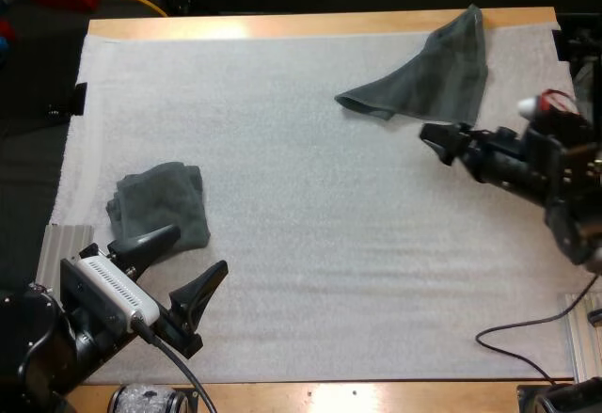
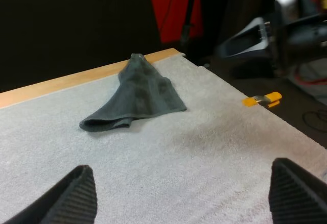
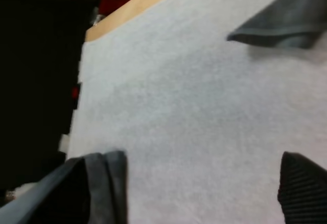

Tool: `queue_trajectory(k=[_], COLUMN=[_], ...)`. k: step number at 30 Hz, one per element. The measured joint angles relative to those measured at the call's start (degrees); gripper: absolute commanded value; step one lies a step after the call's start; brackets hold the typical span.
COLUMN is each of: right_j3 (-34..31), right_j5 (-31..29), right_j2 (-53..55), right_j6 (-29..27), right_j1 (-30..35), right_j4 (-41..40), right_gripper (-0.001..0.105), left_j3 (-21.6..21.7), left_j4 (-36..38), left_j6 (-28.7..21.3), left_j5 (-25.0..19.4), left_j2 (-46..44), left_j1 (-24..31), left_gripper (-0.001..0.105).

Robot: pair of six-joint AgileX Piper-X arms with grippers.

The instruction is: Pick towel from pile, fold and stack

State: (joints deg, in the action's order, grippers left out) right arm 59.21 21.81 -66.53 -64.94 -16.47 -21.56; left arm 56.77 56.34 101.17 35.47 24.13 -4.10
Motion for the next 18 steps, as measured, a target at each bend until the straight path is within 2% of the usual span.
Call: queue_trajectory(k=[3, 8, 14, 18], right_j3=[0.8, 4.1, 7.5, 8.7], right_j5=[-0.4, -0.6, -3.6, -3.6], right_j2=[-3.5, -9.8, -15.6, -19.1], right_j6=[3.0, 4.0, 4.4, 5.5], right_j1=[-1.1, -1.1, -1.1, -1.1], right_j4=[2.7, 3.4, 4.0, 5.8], right_gripper=[0.074, 0.074, 0.074, 0.074], left_j3=[0.0, 0.0, 0.0, 0.0], left_j4=[0.0, 0.2, 2.9, 3.2], left_j6=[0.0, 0.0, 0.1, 0.2], left_j5=[0.0, 0.0, 0.1, 1.5], left_j2=[0.0, 0.0, 0.0, 0.0], left_j1=[0.0, 0.0, 0.0, 0.0], left_gripper=[0.069, 0.069, 0.069, 0.069])
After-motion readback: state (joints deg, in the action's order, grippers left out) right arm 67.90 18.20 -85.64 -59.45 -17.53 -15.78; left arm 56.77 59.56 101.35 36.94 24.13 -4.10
